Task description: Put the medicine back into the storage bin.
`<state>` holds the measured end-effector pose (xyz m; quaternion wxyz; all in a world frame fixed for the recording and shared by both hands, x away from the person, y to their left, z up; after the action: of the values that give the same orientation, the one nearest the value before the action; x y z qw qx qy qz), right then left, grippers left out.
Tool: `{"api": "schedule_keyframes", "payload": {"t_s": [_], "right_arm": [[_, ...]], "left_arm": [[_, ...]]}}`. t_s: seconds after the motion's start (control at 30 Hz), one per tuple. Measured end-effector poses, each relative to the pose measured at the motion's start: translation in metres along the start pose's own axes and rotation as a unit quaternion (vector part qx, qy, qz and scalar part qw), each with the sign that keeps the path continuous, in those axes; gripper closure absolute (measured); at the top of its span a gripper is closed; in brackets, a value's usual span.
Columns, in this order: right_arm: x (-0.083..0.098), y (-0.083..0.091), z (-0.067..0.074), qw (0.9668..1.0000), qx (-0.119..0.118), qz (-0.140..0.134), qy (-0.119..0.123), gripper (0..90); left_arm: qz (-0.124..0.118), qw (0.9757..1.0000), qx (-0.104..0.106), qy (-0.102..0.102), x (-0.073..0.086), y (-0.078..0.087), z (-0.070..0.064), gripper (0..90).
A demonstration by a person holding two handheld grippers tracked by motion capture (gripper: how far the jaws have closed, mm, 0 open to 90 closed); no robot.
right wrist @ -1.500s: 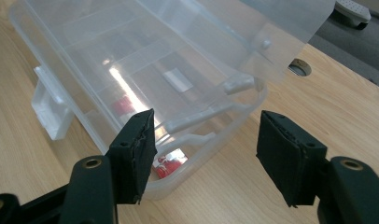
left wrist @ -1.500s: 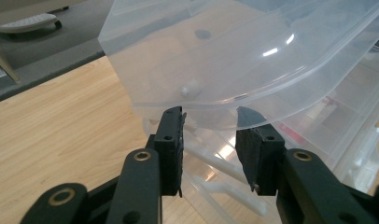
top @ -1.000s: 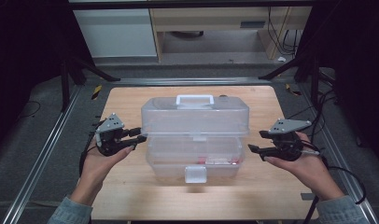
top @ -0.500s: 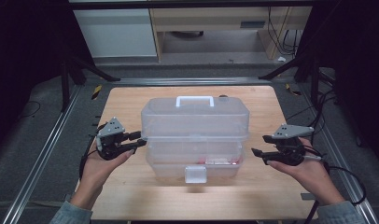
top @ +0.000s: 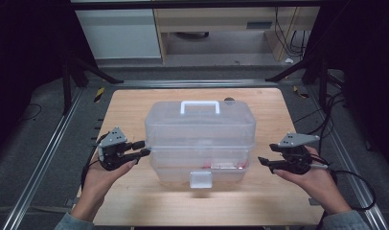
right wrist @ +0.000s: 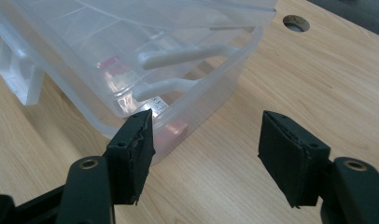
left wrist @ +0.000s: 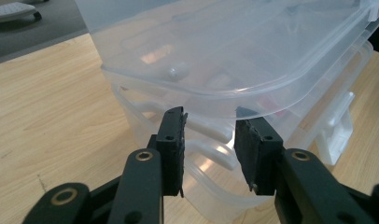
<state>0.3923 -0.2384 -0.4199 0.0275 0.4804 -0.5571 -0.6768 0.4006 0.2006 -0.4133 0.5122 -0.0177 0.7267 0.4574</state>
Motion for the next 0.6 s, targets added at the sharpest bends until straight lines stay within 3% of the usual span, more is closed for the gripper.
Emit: {"api": "schedule_keyframes", "payload": {"t_s": [0.6], "right_arm": [[0.008, -0.006, -0.001, 0.9999, -0.001, 0.012, -0.003, 37.9]], "left_arm": [[0.014, 0.9999, 0.001, -0.002, 0.017, 0.000, -0.005, 62.3]]}}
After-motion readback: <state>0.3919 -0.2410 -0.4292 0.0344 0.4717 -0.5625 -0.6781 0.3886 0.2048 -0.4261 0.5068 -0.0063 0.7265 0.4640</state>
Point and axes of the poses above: each handheld gripper's, and its own axes: y roughly backward along the jaws, x roughly out of its underside, z roughly to its left, the point moved 6 cm from there along -y, roughly forward along the jaws, and after that the axes turned 10 degrees about z, right-handed, at the moved point
